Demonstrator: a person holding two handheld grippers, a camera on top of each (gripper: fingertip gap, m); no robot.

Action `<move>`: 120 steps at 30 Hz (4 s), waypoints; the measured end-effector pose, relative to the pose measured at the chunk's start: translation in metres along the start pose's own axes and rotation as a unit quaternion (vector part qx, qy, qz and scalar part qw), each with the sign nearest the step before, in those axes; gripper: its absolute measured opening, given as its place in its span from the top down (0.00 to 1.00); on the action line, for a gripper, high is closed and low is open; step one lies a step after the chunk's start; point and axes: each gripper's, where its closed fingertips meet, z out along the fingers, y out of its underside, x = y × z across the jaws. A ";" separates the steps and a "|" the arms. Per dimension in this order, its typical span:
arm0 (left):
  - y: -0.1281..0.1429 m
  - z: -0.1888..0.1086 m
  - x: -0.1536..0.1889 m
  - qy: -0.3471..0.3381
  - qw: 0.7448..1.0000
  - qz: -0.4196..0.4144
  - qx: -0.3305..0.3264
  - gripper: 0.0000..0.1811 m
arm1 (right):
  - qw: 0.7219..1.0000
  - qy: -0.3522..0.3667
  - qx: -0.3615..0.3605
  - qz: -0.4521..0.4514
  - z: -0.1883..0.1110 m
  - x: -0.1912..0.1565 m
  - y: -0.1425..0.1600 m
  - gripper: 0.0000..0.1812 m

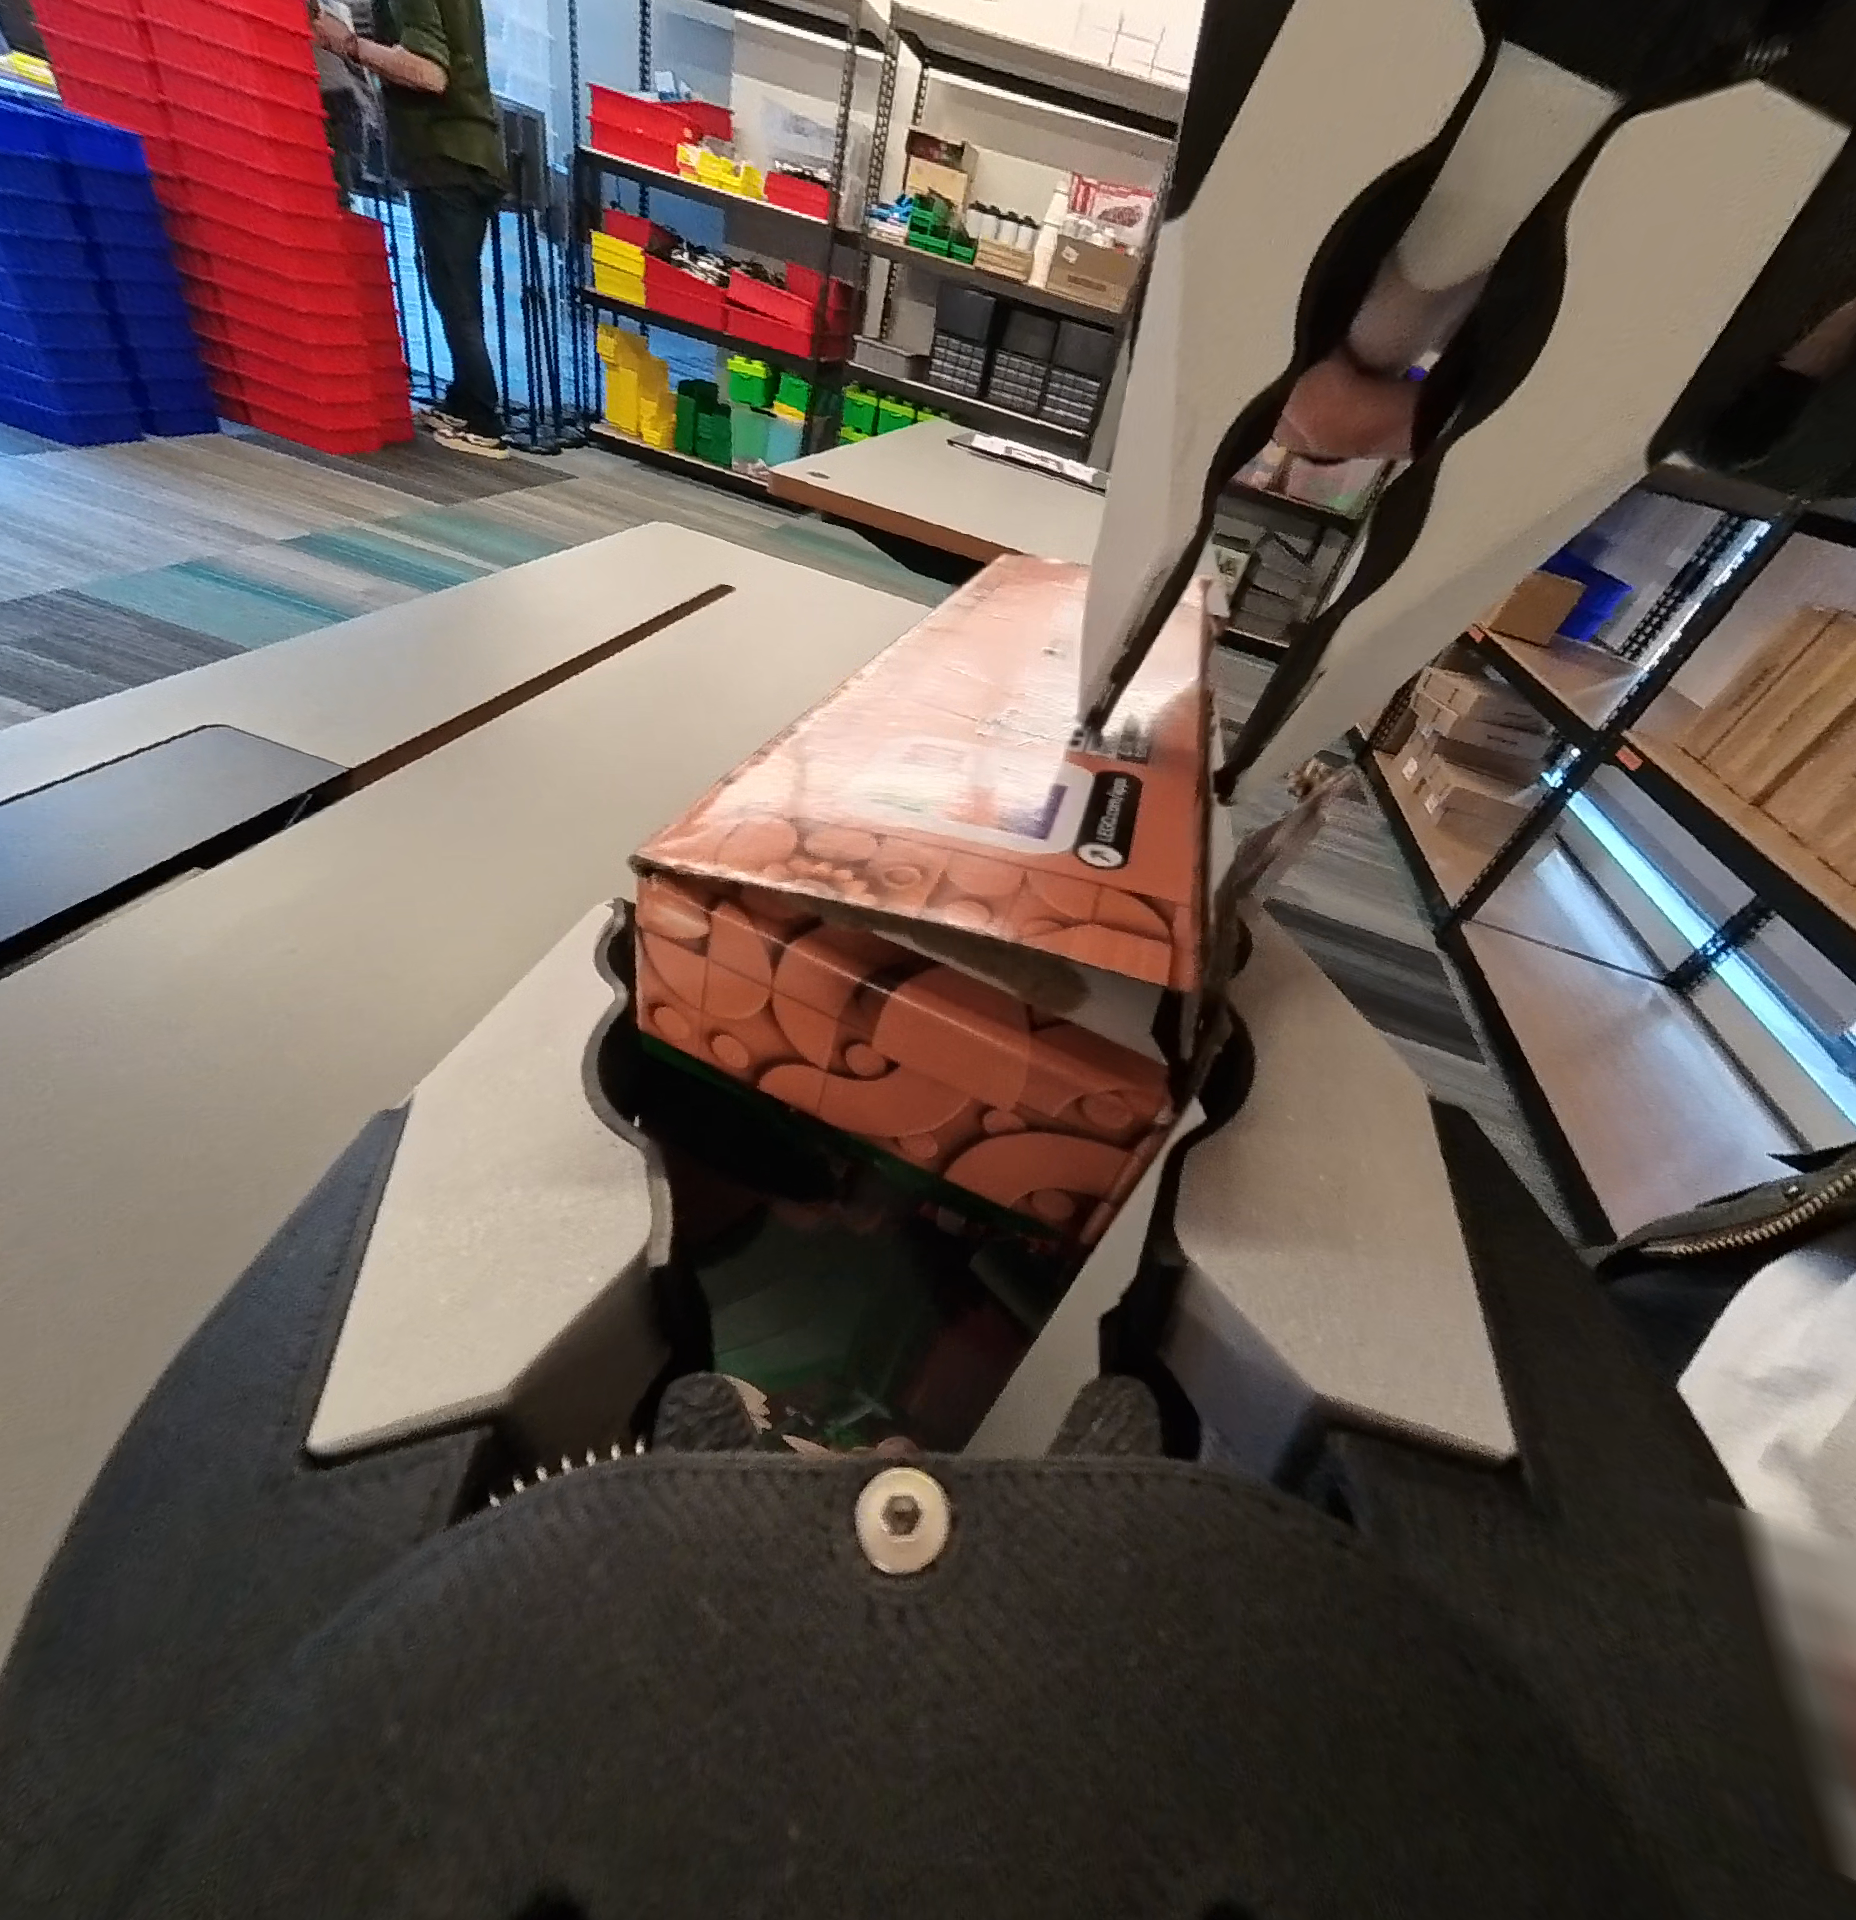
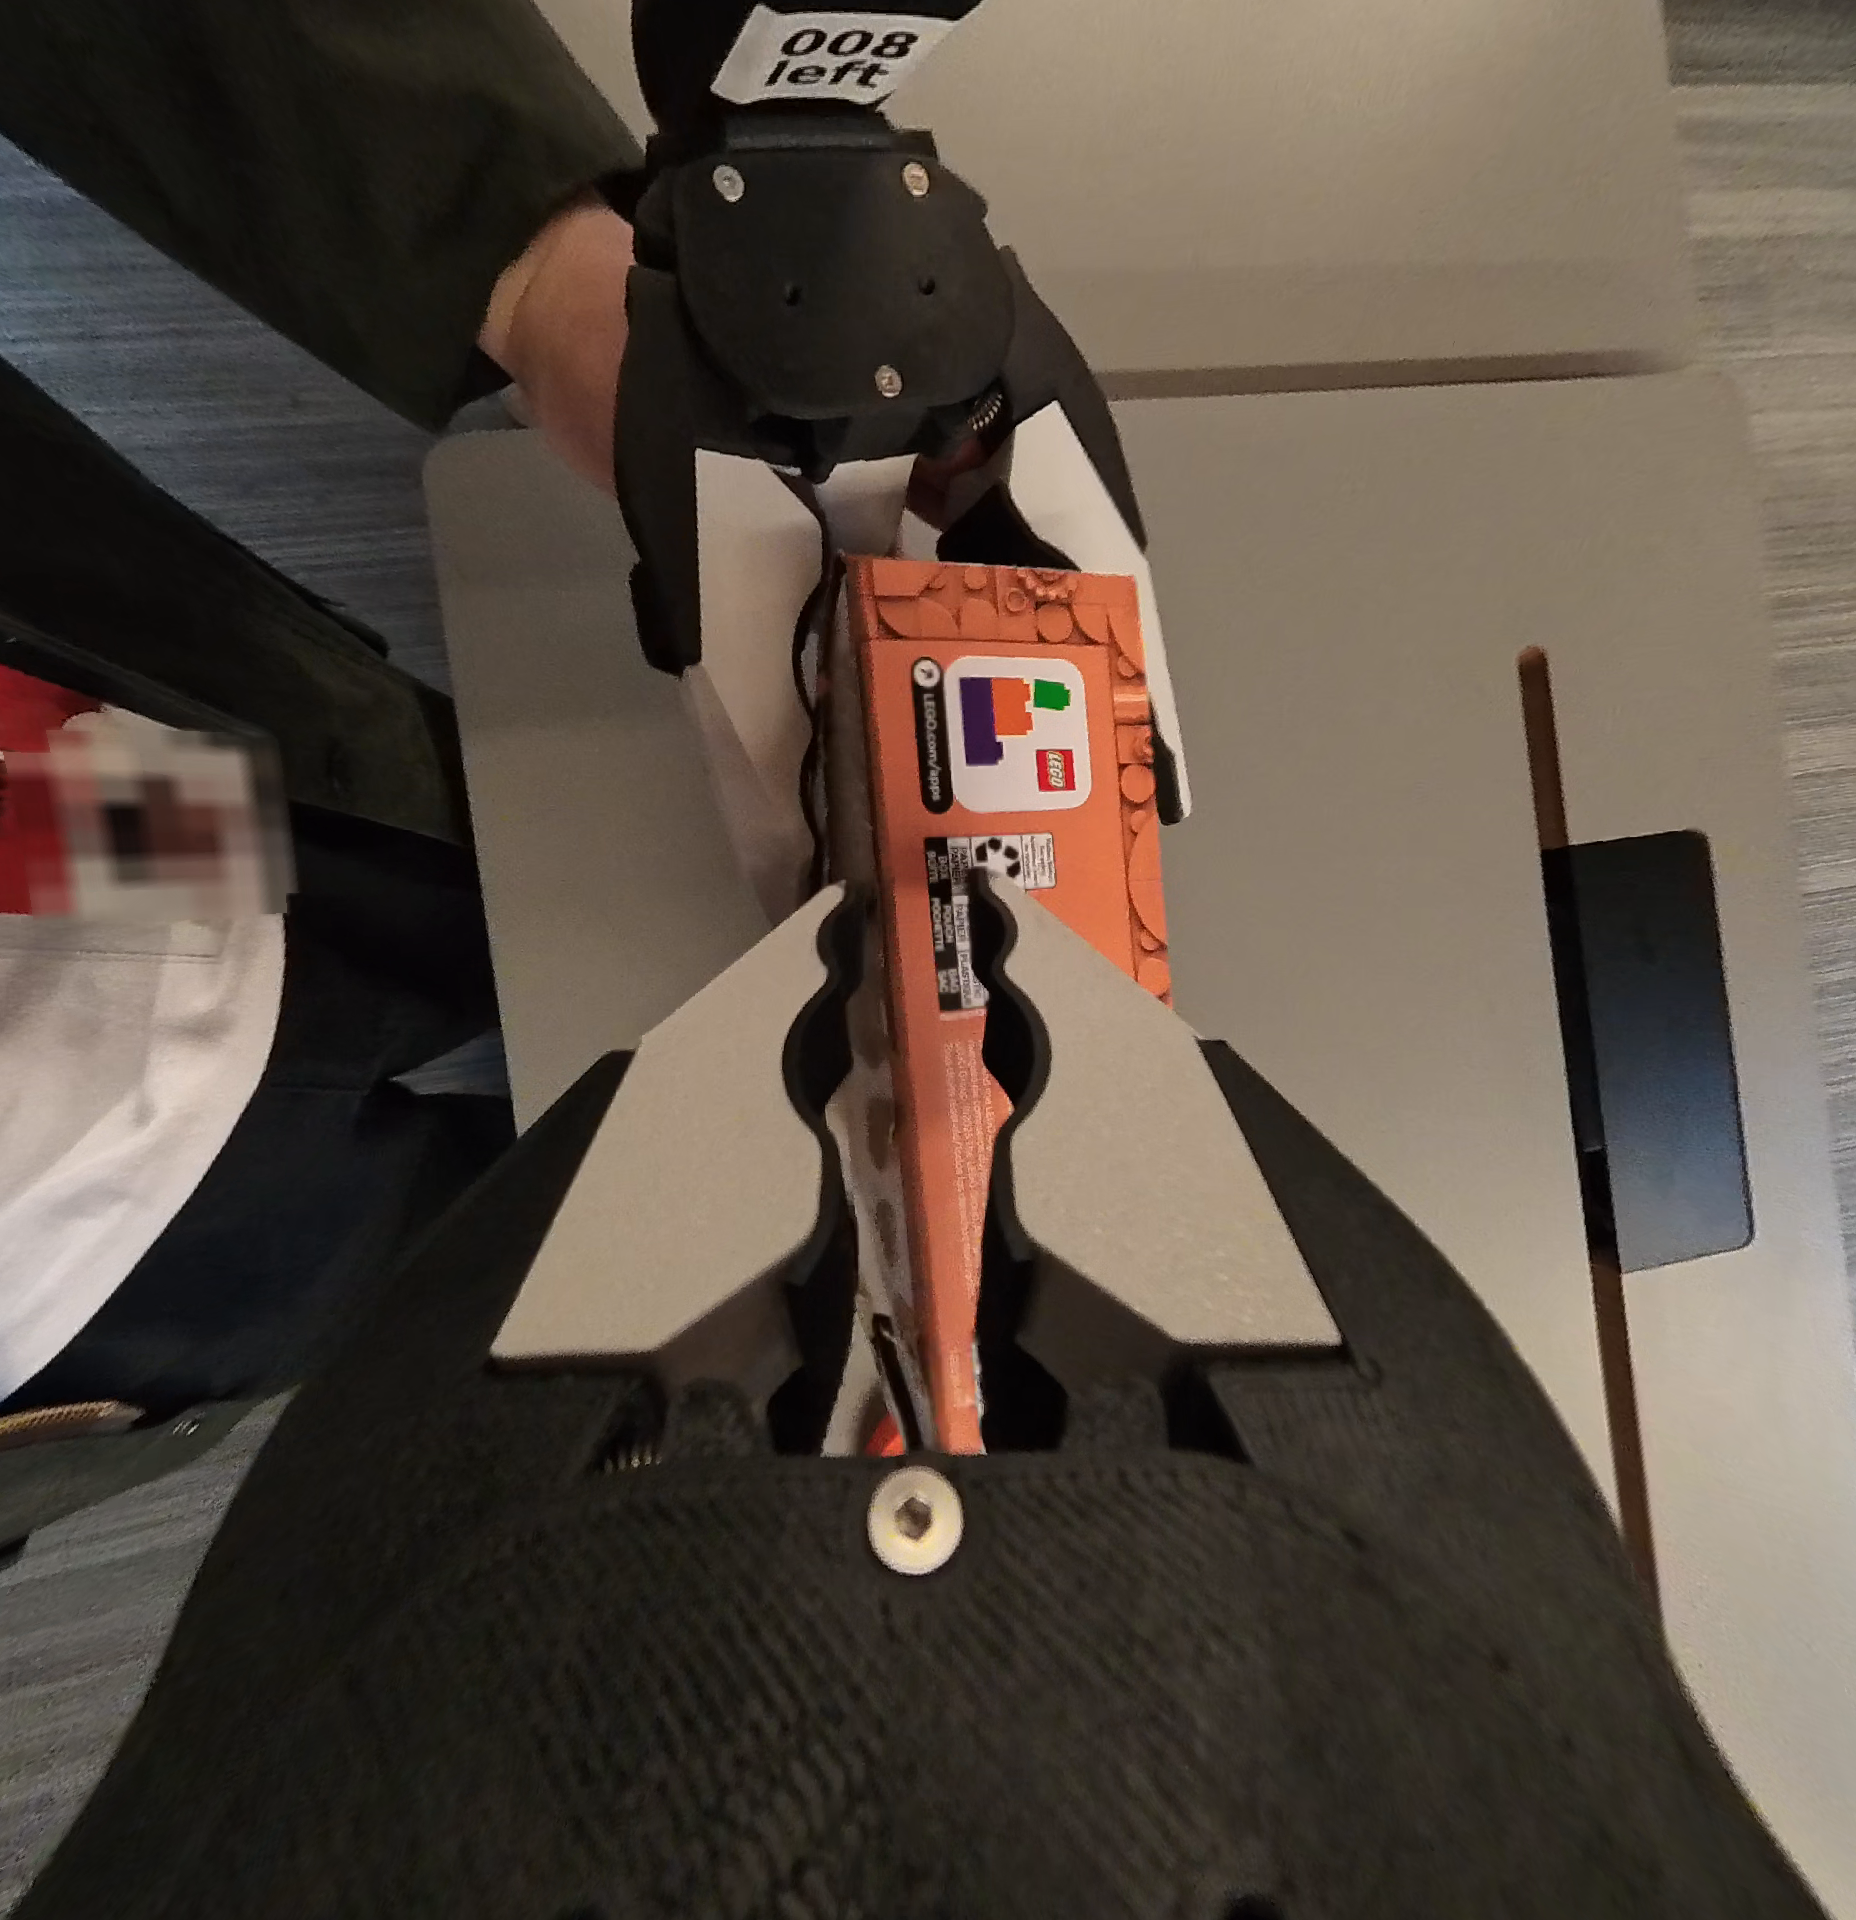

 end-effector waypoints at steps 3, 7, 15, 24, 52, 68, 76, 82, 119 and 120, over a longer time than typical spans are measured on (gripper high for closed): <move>0.001 -0.002 0.002 0.008 1.000 0.007 0.005 0.39 | 1.000 0.013 0.022 0.000 0.004 0.000 -0.005 0.89; 0.002 -0.002 0.002 0.008 1.000 0.003 -0.008 0.39 | 1.000 0.005 0.009 0.001 0.006 0.000 -0.005 0.89; 0.003 -0.002 -0.002 -0.007 1.000 -0.008 -0.024 0.41 | 1.000 0.013 0.003 -0.008 0.010 0.002 -0.006 0.89; -0.025 -0.020 0.007 -0.080 0.973 0.214 0.016 0.41 | 0.999 0.004 0.024 0.041 0.010 0.002 -0.006 0.89; -0.019 -0.030 0.026 -0.013 0.947 0.313 -0.069 0.77 | 0.959 0.060 0.241 0.136 -0.066 0.029 0.085 0.82; -0.018 -0.030 0.030 -0.026 0.944 0.321 -0.069 0.78 | 0.888 -0.073 0.330 0.312 -0.039 0.045 0.085 0.68; -0.018 -0.028 0.032 -0.029 0.949 0.306 -0.070 0.75 | 0.911 -0.020 0.302 0.279 -0.037 0.039 0.089 0.68; -0.016 -0.034 0.034 -0.043 0.927 0.366 -0.072 0.79 | 0.924 0.015 0.290 0.248 -0.036 0.033 0.087 0.68; -0.019 -0.041 0.037 -0.065 0.931 0.358 0.012 0.83 | 0.906 0.065 0.258 0.331 -0.023 0.036 0.074 0.54; -0.021 -0.042 0.035 -0.068 0.933 0.354 0.005 0.85 | 0.904 0.065 0.259 0.333 -0.023 0.038 0.074 0.54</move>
